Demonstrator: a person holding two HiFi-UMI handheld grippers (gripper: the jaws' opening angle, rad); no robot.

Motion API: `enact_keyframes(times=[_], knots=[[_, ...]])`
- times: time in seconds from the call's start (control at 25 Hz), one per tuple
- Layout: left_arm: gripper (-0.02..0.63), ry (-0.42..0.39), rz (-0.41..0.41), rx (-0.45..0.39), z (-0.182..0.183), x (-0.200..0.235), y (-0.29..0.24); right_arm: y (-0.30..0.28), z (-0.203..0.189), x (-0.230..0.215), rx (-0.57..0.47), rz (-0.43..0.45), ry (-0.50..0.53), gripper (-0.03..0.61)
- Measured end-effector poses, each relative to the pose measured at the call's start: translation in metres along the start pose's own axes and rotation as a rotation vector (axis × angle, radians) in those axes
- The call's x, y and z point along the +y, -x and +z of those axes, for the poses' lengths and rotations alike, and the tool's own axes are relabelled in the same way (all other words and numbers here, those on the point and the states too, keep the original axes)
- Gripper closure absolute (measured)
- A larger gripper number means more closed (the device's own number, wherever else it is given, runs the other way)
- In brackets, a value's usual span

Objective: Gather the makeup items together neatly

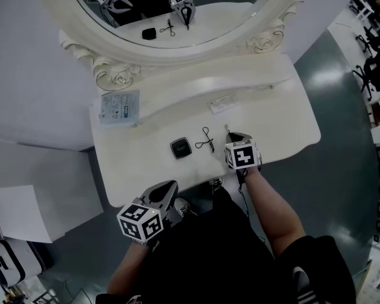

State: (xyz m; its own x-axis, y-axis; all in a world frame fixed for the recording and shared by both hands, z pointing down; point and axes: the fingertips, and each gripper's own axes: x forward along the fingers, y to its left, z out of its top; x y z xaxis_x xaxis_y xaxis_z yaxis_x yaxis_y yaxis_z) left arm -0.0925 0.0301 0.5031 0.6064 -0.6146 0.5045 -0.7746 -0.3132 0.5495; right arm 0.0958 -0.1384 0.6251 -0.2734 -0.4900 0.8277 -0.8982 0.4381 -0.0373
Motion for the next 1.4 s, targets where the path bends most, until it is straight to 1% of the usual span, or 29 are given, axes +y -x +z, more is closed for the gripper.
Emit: enact_keyframes(times=[0.32, 0.4, 0.48, 0.52, 0.56, 0.6, 0.72, 0.8, 0.88, 1.04, 1.12, 1.2, 1.28, 1.4], knots=[[0.606, -0.005, -0.008, 0.004, -0.002, -0.002, 0.000, 0.000, -0.003, -0.001, 0.004, -0.014, 0.005, 0.529], [0.606, -0.006, -0.009, 0.004, -0.002, -0.003, -0.001, 0.000, -0.002, 0.000, -0.002, 0.005, 0.013, 0.529], [0.606, -0.006, -0.009, 0.003, -0.002, -0.004, -0.001, 0.000, -0.002, 0.004, -0.006, 0.042, 0.016, 0.528], [0.606, -0.006, -0.009, 0.002, -0.002, -0.005, -0.002, 0.000, -0.001, 0.007, -0.006, 0.068, 0.016, 0.514], [0.606, -0.007, -0.009, 0.001, -0.002, -0.006, -0.002, 0.002, -0.001, 0.010, -0.007, 0.093, 0.017, 0.443], [0.606, -0.007, -0.009, 0.000, -0.002, -0.007, -0.003, 0.005, 0.001, 0.012, -0.013, 0.113, 0.020, 0.401], [0.606, -0.009, -0.011, -0.007, -0.001, -0.010, -0.005, 0.020, 0.013, 0.008, -0.070, 0.145, 0.060, 0.402], [0.606, -0.009, -0.013, -0.013, 0.002, -0.013, -0.009, 0.030, 0.024, 0.001, -0.114, 0.180, 0.121, 0.402], [0.606, -0.005, -0.015, -0.021, 0.004, -0.016, -0.013, 0.035, 0.036, -0.011, -0.137, 0.219, 0.197, 0.401], [0.606, 0.007, -0.011, -0.034, 0.007, -0.023, -0.024, 0.034, 0.057, -0.035, -0.125, 0.251, 0.381, 0.396], [0.606, 0.014, -0.003, -0.041, 0.009, -0.025, -0.030, 0.030, 0.065, -0.040, -0.104, 0.252, 0.507, 0.386], [0.606, 0.025, 0.011, -0.049, 0.010, -0.026, -0.037, 0.020, 0.072, -0.046, -0.080, 0.245, 0.669, 0.369], [0.606, 0.037, 0.028, -0.057, 0.012, -0.027, -0.043, 0.009, 0.077, -0.048, -0.051, 0.256, 0.815, 0.347], [0.606, 0.055, 0.054, -0.068, 0.013, -0.030, -0.053, -0.009, 0.081, -0.047, -0.011, 0.305, 0.968, 0.320]])
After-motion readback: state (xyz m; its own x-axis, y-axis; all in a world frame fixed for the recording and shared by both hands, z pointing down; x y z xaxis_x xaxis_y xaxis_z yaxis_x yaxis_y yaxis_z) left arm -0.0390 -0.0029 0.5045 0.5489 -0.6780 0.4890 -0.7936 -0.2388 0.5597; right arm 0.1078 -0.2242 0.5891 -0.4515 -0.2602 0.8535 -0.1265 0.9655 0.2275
